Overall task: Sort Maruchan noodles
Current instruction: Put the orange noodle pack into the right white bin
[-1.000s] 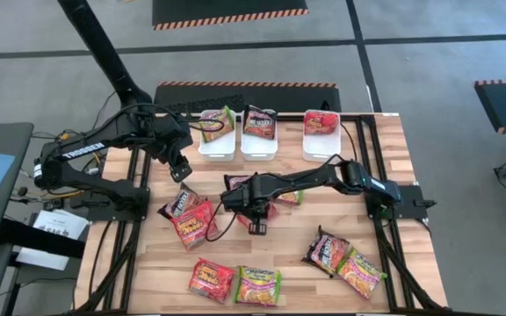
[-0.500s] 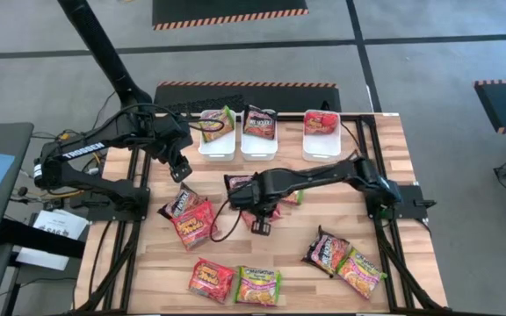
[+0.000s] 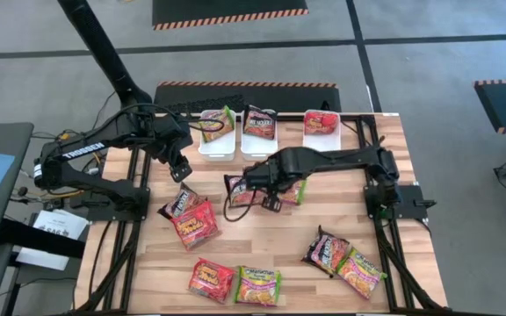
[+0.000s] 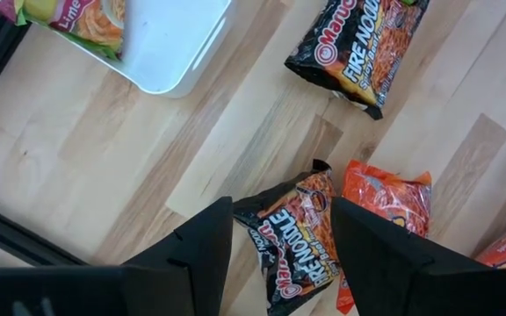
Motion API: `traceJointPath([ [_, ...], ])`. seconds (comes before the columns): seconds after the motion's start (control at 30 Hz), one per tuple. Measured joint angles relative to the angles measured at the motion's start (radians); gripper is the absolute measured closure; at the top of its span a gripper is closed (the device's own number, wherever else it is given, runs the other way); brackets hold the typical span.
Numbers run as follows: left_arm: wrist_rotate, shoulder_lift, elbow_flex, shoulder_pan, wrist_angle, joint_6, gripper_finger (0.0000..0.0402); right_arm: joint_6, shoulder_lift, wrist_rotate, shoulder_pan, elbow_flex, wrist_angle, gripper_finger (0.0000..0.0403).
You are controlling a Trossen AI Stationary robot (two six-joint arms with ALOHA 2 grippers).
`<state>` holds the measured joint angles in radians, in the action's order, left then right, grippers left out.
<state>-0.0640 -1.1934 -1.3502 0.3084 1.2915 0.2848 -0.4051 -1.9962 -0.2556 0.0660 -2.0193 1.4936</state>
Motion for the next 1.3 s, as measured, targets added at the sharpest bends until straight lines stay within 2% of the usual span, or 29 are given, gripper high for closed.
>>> traceJointPath([
  [0.2,-0.003,0.0,0.0,0.0,0.0,0.006,0.0223,0.085,0.044,-0.082,-0.076,0.0,0.043,0.0401],
  [0.47,-0.004,0.0,0.0,0.0,0.0,0.034,0.0223,0.18,0.153,-0.145,-0.234,0.0,0.041,0.0401],
  [0.63,-0.004,0.0,0.0,0.0,0.0,0.034,0.0223,0.243,0.226,-0.149,-0.356,0.021,0.002,0.04],
  [1.0,-0.045,0.0,0.0,0.0,0.0,0.034,0.0223,0.285,0.508,-0.138,-0.605,0.559,-0.339,0.04],
  [1.13,-0.081,0.0,0.0,0.0,-0.009,0.034,0.0223,0.302,0.549,-0.129,-0.659,0.671,-0.413,0.04],
  [1.3,-0.083,0.0,0.0,0.0,-0.01,0.034,0.0223,0.326,0.552,-0.131,-0.707,0.742,-0.478,0.04],
])
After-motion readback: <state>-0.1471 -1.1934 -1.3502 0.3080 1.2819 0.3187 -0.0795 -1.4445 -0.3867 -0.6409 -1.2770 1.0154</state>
